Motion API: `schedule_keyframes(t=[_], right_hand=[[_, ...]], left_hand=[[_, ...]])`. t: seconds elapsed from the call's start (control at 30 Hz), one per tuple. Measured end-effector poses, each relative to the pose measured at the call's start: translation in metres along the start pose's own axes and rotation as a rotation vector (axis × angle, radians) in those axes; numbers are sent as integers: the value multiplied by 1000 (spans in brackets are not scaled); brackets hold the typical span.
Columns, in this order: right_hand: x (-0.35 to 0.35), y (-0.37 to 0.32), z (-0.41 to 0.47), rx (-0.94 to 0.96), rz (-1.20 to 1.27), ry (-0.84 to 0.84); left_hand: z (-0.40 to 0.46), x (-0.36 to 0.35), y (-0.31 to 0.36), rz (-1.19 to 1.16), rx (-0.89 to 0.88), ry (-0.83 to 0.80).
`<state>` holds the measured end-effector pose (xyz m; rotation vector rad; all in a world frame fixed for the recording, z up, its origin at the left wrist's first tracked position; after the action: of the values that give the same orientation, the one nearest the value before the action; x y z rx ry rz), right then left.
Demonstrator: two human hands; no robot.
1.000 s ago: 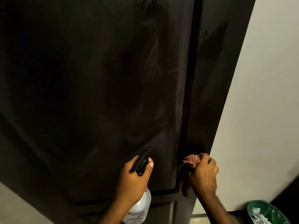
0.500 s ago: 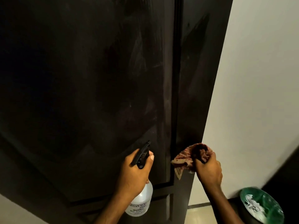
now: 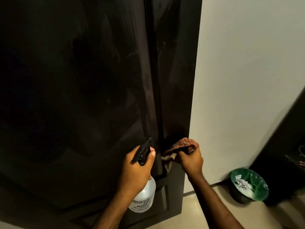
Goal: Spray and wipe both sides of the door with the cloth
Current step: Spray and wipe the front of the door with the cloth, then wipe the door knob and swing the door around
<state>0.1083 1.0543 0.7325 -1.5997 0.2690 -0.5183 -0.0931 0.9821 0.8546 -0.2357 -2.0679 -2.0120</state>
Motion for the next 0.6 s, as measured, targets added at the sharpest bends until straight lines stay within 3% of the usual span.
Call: schedule_keyframes(t=[0.1,0.17,0.37,0.6], right_hand=[[7,10,14,-211,106,81],[11,17,15,-357,324,124],[1,25,-19,-918,1143,-72],[-27,15,-10,-996,1440,-146]], left_hand=[[-2,-2,0,-2,-6,-11],[-2,-1,-1,-1,-11,-13],[1,12,-4,2,-22,26],[-1,32,-10,-2,-17,77]])
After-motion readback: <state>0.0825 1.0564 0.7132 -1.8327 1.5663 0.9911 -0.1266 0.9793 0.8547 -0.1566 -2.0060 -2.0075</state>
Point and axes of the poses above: each hand's wrist, its own z-axis towards the middle knuckle, its own x-axis out of the back of the hand, y = z × x, the point moved 1 cm from there along z, towards the middle knuckle, and after that the axes turned 6 degrees about x, right-handed, at the moved point
